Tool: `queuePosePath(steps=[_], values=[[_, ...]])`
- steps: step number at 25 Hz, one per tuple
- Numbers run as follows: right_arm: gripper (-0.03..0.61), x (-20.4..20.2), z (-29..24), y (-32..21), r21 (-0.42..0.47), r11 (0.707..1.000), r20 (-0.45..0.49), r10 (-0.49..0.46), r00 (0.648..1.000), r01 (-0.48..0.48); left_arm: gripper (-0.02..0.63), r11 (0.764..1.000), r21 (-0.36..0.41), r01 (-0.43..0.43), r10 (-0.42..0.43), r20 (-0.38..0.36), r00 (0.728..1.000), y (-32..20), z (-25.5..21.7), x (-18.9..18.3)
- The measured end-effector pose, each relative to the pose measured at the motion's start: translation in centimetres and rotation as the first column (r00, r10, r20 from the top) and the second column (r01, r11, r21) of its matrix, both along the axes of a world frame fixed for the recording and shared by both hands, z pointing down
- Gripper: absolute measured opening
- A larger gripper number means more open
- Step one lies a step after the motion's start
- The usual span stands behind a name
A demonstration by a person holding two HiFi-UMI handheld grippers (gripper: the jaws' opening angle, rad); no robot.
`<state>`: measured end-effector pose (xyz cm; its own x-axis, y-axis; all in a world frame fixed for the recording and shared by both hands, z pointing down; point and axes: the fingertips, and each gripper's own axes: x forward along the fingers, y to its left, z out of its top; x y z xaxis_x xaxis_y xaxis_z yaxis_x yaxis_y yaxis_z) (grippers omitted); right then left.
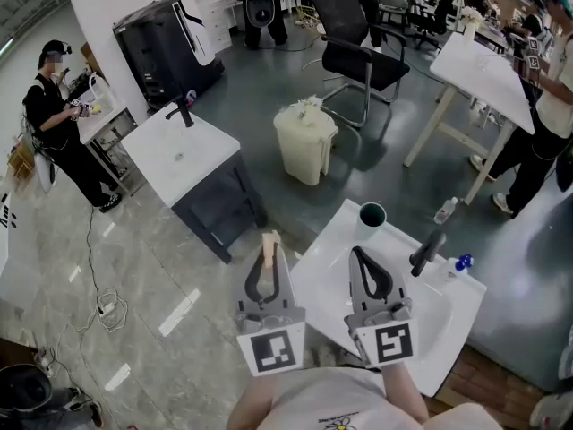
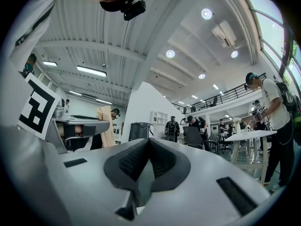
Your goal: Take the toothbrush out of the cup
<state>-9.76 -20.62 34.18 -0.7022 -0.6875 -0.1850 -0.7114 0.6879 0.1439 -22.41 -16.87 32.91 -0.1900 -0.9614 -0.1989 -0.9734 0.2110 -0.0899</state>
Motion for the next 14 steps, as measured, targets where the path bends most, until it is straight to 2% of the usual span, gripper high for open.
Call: queuePosePath(steps=[14], values=[[0.012,0.44,0.29,-0.26,-0.003,1.000,-0.003,-0.002,1.000,0.002,0.052,1.000,0.000,0.023,-0.023,-0.003,1.000,0.24,-0.14,0.09]])
